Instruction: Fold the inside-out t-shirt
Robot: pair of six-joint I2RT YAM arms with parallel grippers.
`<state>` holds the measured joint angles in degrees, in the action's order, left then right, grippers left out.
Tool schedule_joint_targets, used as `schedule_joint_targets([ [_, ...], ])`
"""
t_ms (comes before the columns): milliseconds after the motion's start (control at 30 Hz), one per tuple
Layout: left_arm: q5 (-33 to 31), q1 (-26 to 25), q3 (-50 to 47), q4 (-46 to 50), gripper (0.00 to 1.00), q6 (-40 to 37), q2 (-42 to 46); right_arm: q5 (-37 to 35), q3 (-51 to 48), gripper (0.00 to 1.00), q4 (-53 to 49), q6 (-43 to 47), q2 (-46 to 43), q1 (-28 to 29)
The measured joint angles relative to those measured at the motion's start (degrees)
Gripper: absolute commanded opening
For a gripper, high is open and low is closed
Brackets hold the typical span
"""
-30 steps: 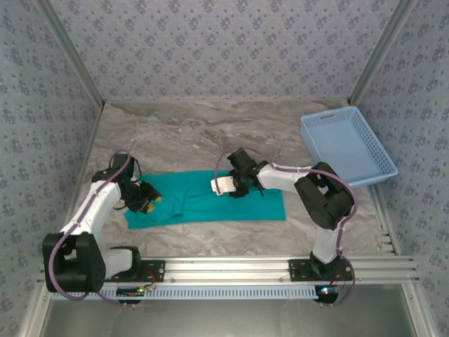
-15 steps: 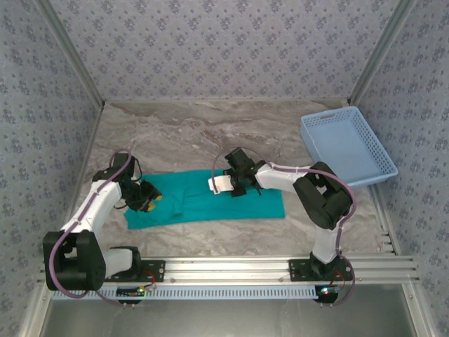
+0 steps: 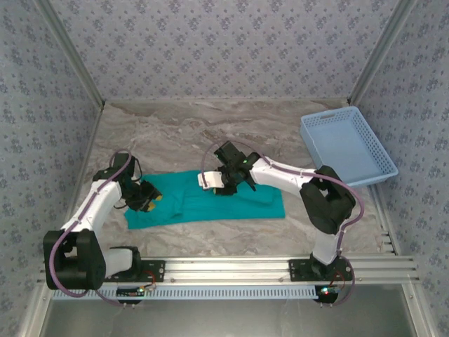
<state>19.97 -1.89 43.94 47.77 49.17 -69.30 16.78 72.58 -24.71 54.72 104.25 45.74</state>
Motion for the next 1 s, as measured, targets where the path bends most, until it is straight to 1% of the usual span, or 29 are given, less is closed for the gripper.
schedule_joint_targets([
  [67,0.04,0.0,0.87,0.0,0.33,-0.07,-0.96,2.69,-0.2,0.33,-1.33,-1.86,-0.31,-0.26],
  [167,0.24,-0.33,3.34,-0.02,0.33,-0.5,-2.99,5.2,-1.92,0.33,-3.39,-3.58,-3.06,-2.51],
  [233,0.26,-1.4,5.57,-0.11,0.33,-1.05,-4.68,5.33,-3.85,0.34,-3.41,-5.01,-6.23,-4.92],
  [300,0.17,-3.69,8.63,-0.2,0.33,-1.77,-6.93,3.74,-6.47,0.35,-2.86,-8.63,-10.19,-8.61],
  [400,-0.24,-8.85,14.6,-1.14,0.33,-3.08,-11.34,-5.31,-8.81,0.34,-1.29,-21.79,-14.34,-15.43],
  [467,-0.83,-12.52,18.29,-2.6,0.34,-3.72,-14.16,-10.97,-8.79,0.34,-1.29,-35.01,-15.67,-21.14],
  [567,-1.55,-16.39,22.1,-4.44,0.34,-4.87,-18.53,-13.07,-9.2,0.36,-3.37,-50.62,-17.42,-28.52],
  [667,-1.64,-17.35,22.71,-5.6,0.34,-5.73,-22.95,-10.38,-12.55,0.39,-5.29,-61.9,-19.93,-33.35],
  [767,-2.34,-16.46,21.29,-5.86,0.34,-6.34,-25.68,-4.7,-16.28,0.41,-7.08,-68.13,-20.17,-35.45],
  [867,-3.17,-15.1,18.75,-5.75,0.34,-6.71,-25.75,0.44,-18.71,0.41,-7.91,-72.02,-18.56,-35.82],
  [1000,-3.5,-12.74,16.28,-5.84,0.34,-7.21,-25.73,2.64,-19.23,0.42,-7.96,-76.19,-17.73,-33.97],
])
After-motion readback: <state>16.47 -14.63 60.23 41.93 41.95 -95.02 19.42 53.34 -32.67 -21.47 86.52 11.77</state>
